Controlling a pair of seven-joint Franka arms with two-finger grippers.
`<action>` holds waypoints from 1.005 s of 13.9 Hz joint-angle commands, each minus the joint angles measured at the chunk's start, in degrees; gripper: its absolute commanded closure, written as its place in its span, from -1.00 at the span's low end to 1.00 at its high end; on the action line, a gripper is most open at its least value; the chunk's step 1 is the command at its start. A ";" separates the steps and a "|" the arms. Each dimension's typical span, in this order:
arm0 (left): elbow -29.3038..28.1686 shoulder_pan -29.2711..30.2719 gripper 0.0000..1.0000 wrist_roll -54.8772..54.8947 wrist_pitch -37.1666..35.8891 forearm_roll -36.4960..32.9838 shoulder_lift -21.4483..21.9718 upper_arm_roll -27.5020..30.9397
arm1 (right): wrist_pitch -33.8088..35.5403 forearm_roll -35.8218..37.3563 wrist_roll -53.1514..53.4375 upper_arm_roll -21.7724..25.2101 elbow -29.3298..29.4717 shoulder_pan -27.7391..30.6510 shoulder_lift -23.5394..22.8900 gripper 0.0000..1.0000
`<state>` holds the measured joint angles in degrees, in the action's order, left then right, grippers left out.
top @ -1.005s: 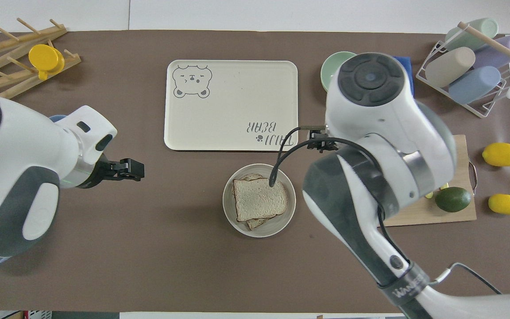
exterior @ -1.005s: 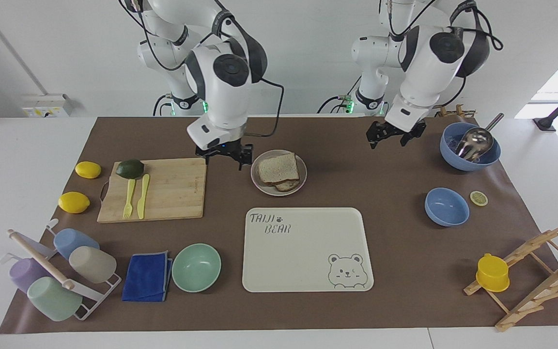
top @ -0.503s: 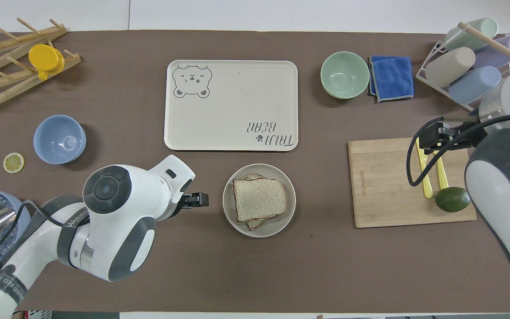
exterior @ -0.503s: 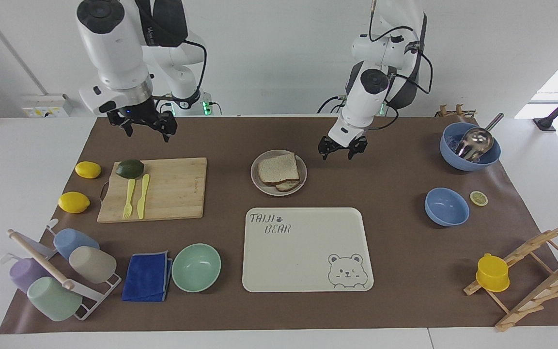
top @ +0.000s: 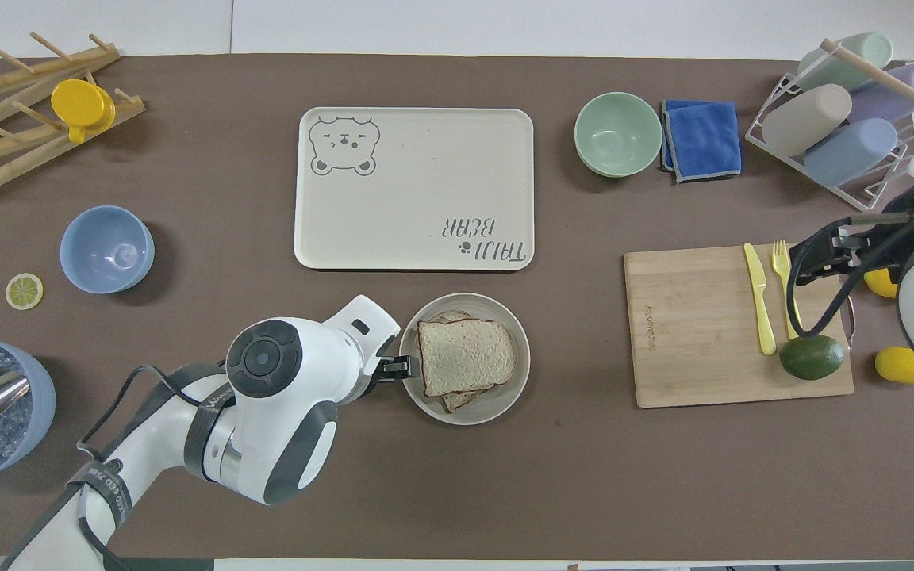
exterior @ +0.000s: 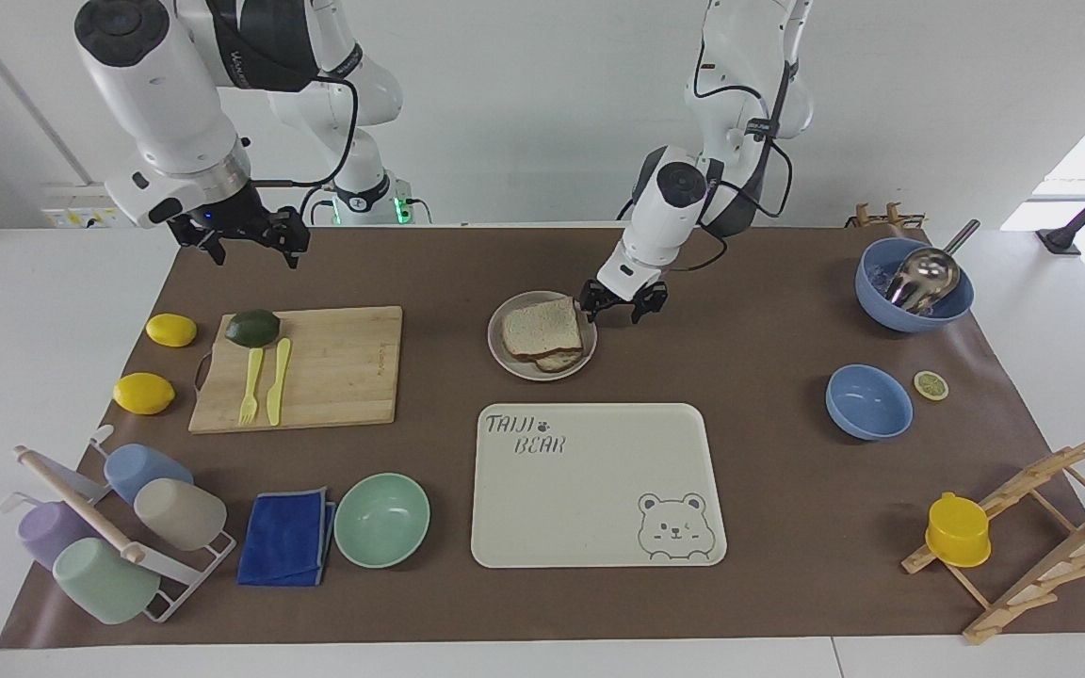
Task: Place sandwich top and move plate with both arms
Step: 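Retract the right gripper while the left gripper reaches the plate rim, then grip the grey plate rim with the left gripper and lift it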
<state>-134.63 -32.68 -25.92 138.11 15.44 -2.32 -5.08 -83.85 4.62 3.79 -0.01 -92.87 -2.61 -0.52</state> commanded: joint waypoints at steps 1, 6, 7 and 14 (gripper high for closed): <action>-0.28 -2.39 -0.63 -0.36 2.95 2.13 -1.55 0.86 | 0.71 -1.71 -1.50 0.45 -0.39 -0.20 1.74 -1.00; -0.19 -2.74 -0.10 -0.36 3.22 3.72 -1.81 0.86 | 0.27 -2.51 -1.50 1.86 -2.41 -0.12 3.06 -1.00; -0.19 -3.18 0.14 -0.36 3.22 3.81 -2.08 0.86 | -0.34 -2.59 -1.33 1.60 -1.97 0.41 2.90 -1.00; 0.24 -3.80 1.00 -0.18 3.14 4.69 -2.61 0.77 | -0.26 -3.38 -2.03 0.89 0.75 2.26 0.35 -1.00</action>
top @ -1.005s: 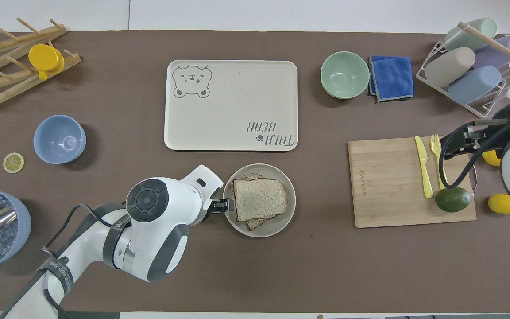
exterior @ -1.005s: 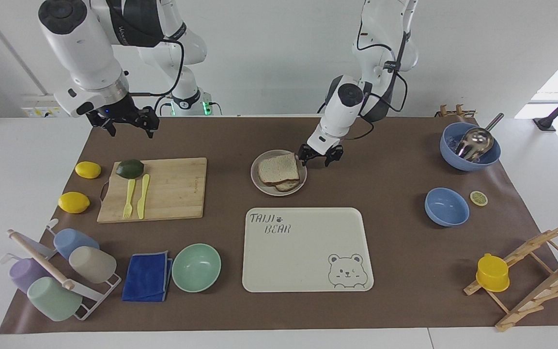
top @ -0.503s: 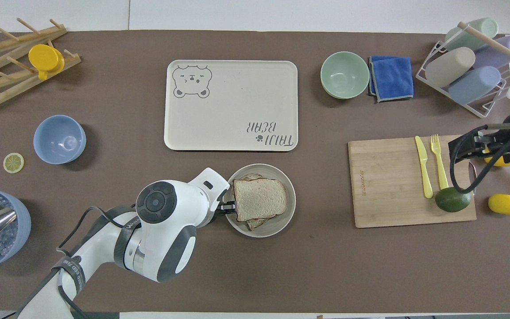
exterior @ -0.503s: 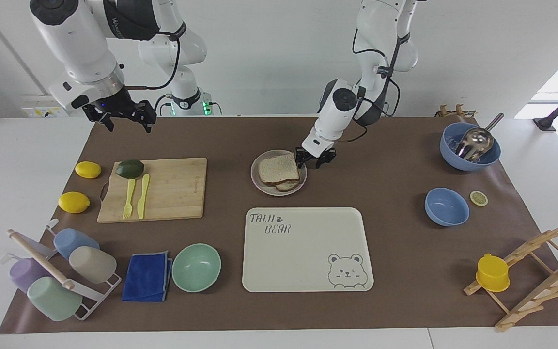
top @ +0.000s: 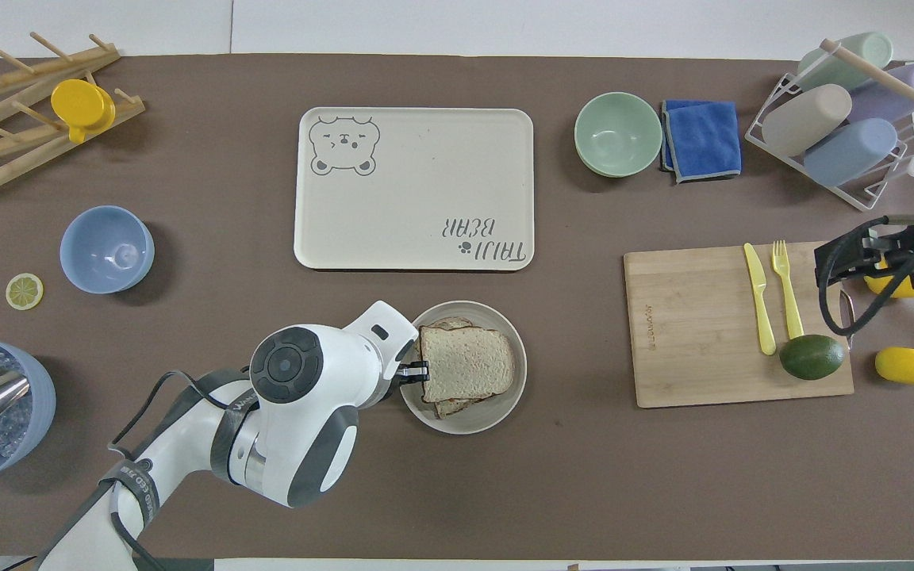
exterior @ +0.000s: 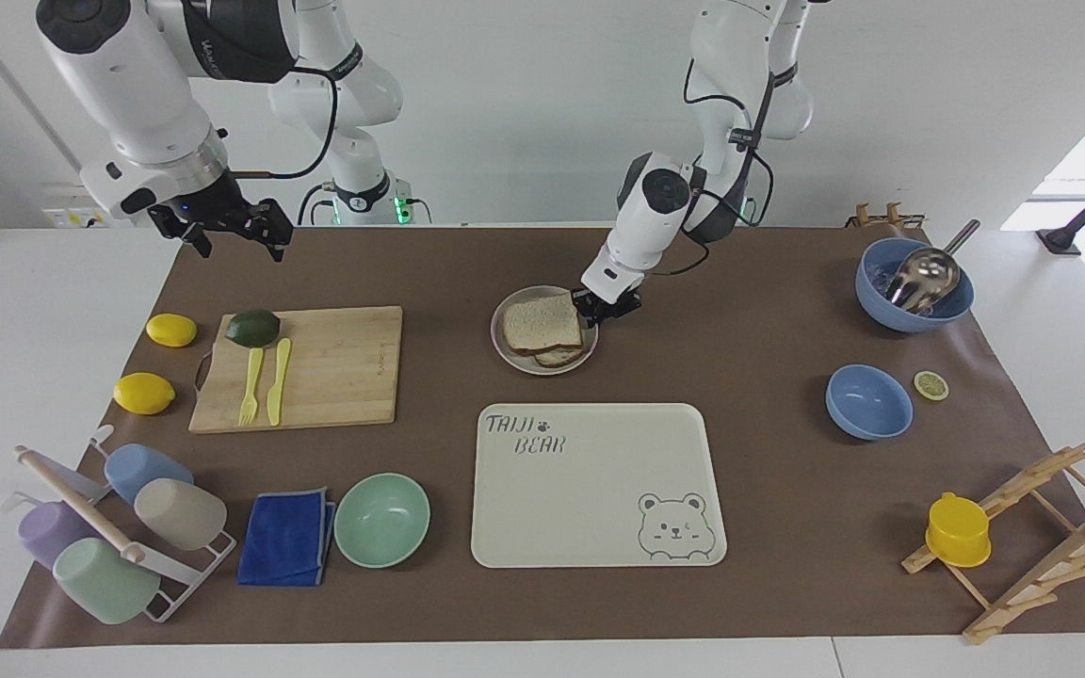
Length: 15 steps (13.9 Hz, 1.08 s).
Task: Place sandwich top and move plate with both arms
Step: 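Grip the grey plate rim with the left gripper and lift it, then carry the plate with the left gripper onto the bear tray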
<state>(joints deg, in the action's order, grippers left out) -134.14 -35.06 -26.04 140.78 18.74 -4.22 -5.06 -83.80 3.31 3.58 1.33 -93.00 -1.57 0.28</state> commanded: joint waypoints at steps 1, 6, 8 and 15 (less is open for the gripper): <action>0.01 -1.24 1.00 -0.06 0.20 1.47 -0.79 0.75 | -0.32 -2.08 -1.82 -0.45 0.81 1.22 -0.45 -1.00; 8.43 3.84 1.00 0.29 -8.91 2.34 -0.53 0.75 | -0.58 -2.26 -1.47 -0.54 1.68 1.30 -0.37 -1.00; 13.27 6.13 1.00 1.78 -13.06 4.63 -1.14 0.93 | -0.23 -2.08 -1.38 -0.45 1.60 1.30 -0.37 -1.00; 28.72 12.99 1.00 2.05 -15.18 4.90 -12.63 0.93 | -0.14 -2.43 -1.55 -0.54 1.51 1.21 -0.28 -1.00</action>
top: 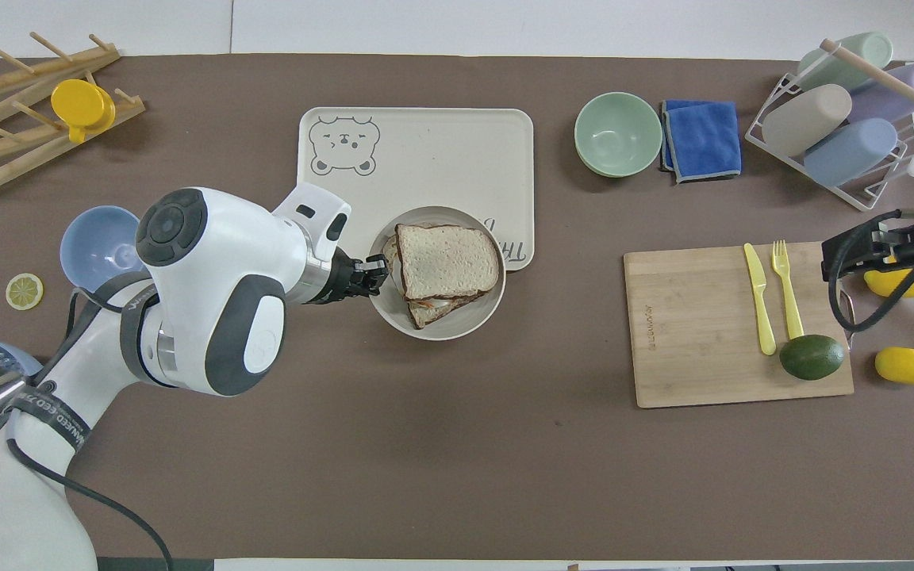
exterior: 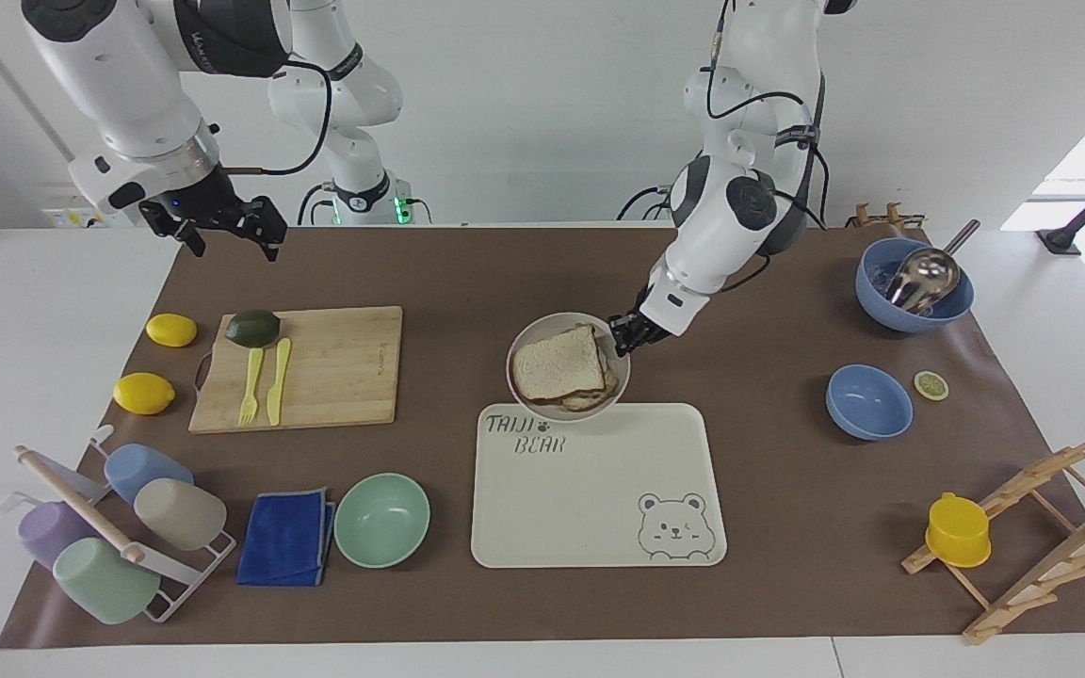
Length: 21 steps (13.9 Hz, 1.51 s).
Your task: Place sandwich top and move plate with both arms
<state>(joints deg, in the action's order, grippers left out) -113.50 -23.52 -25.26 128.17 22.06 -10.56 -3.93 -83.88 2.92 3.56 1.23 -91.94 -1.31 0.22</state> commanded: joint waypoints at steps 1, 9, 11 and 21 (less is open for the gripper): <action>11.25 2.76 1.00 1.18 -3.27 1.67 -8.41 -0.20 | -0.14 -2.04 -1.54 -0.44 0.27 1.05 -0.14 -1.00; 18.31 4.62 1.00 1.18 0.85 0.79 -18.00 -0.03 | -0.32 -1.86 -1.63 -0.62 0.71 0.70 -0.31 -1.00; 18.22 5.23 1.00 1.35 2.60 0.62 -18.27 0.06 | -0.24 -1.78 -1.63 -0.62 0.80 0.61 -0.31 -1.00; 17.43 8.30 -1.00 11.36 -0.01 0.79 -16.87 0.41 | -0.41 -1.42 -1.54 -0.71 0.89 0.43 -0.40 -1.00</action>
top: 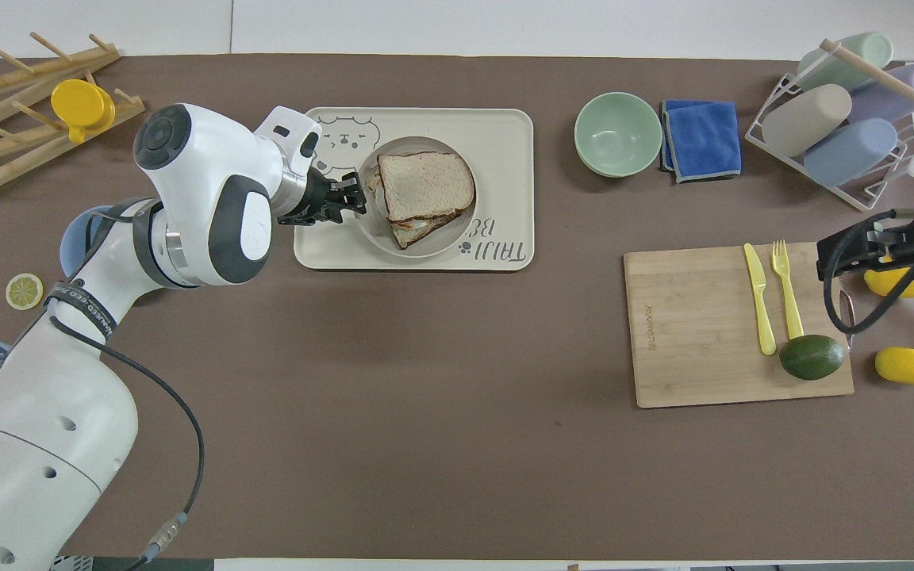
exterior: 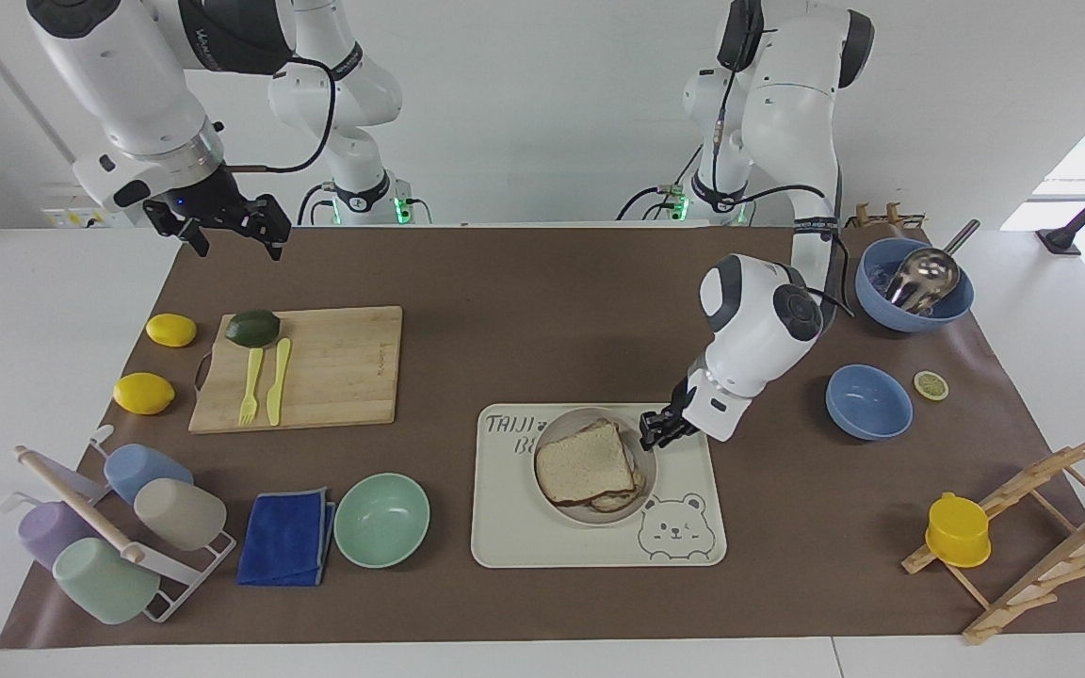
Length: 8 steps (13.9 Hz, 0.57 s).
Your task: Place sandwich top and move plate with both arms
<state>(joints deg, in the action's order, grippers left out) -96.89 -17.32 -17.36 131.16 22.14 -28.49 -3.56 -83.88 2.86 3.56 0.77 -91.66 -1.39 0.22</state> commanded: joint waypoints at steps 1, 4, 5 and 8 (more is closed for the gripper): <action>1.00 3.68 -1.00 4.61 -5.02 0.53 2.37 0.13 | -0.41 -1.37 -1.54 -0.33 0.60 0.51 -0.40 -1.00; 0.56 6.50 -1.00 5.41 -12.47 -8.22 9.57 1.10 | -0.49 -1.37 -1.54 -0.33 0.60 0.51 -0.31 -1.00; 0.57 7.64 -1.00 5.41 -15.38 -10.78 12.29 1.10 | -0.41 -1.37 -1.54 -0.33 0.60 0.51 -0.40 -1.00; 0.65 10.72 -1.00 5.41 -21.37 -15.88 18.62 1.28 | -0.41 -1.37 -1.54 -0.33 0.60 0.51 -0.31 -1.00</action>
<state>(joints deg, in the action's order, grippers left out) -94.73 -8.32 -12.68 113.18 9.64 -14.60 -2.30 -83.88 2.86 3.56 0.67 -91.61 -1.41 0.22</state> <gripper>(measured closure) 0.000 0.000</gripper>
